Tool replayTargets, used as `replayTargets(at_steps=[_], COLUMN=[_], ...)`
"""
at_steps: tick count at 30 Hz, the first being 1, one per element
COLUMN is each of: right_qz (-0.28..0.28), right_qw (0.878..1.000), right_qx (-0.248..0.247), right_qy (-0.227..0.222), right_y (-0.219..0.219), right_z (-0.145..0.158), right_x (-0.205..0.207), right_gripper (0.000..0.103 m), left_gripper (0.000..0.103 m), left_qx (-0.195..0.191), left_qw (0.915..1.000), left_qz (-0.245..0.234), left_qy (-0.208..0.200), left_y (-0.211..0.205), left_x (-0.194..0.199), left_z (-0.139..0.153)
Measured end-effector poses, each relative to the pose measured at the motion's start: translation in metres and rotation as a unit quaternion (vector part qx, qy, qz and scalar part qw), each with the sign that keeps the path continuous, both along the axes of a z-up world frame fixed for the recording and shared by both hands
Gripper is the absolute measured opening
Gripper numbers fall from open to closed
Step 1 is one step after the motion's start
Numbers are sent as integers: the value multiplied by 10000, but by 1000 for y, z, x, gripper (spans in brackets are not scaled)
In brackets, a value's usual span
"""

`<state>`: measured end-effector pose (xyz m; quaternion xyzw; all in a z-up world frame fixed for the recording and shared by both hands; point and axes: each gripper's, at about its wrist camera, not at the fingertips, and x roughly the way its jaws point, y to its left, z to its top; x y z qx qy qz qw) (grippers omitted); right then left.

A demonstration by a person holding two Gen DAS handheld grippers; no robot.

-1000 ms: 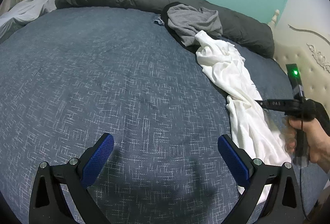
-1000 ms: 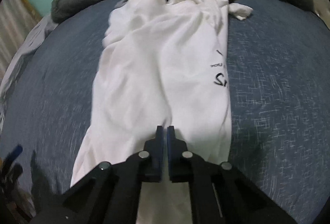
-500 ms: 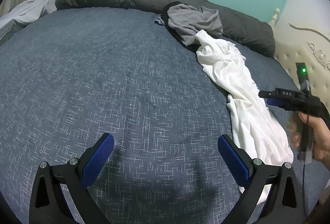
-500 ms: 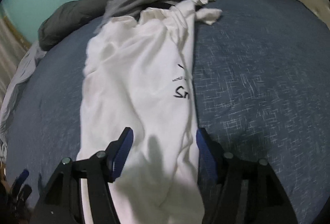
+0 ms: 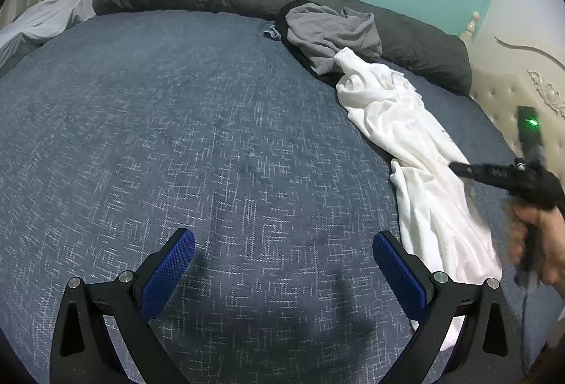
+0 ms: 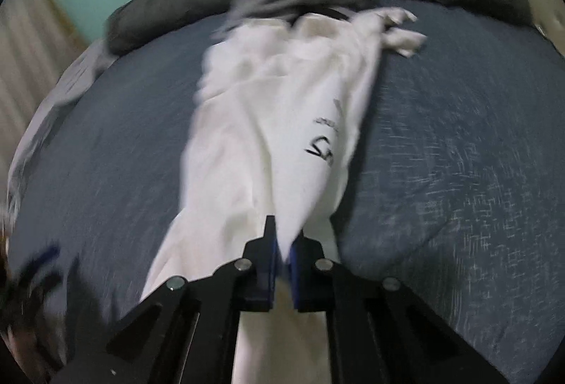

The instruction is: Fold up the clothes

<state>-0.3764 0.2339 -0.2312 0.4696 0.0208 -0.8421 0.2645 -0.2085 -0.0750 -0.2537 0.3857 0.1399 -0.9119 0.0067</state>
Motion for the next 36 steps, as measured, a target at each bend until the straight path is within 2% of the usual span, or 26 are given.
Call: replayTargets(at_steps=[7,13,16,18,21,22,23,25,28,36], right_qz=[796,1113,910,602,227,150,76,-39,-150,-735], right_qw=[9958,9907,9934,9969,9993,9996,9997,9999,9999,9966], right_qx=[0,173,161,-22,-202,-205,-198,-148,-29,-256], right_qy=[-443,-757,-686,-515,-220,-150,-92,-39,34,-276], right_y=[-3,0,8,19,30,32,33,30,26,12], right_z=[2,-1,10,23,41,44,46,42,35,5], right_x=[75,103,96,90,74,68,62,48,30,-28], right_gripper=[5,5,9,9,23,31,32,35,46,51], left_gripper=[103,103,103,103,103,103,103,103,103,103], left_qx=[73,91,96,108,125,131,137,116,104,72], left_qw=[9999,9999,9999,9999,9999,9999,9999,9999,9999,9999], left_qz=[51,26,15,10,3,1,-1,-24,-32,-52], left_qy=[93,80,75,78,81,83,84,85,75,48], left_y=[-4,-4,-4,-4,-4,-4,-4,-3,-2,-1], left_x=[3,3,3,3,3,3,3,3,2,1], left_z=[5,5,5,5,5,5,5,5,4,2])
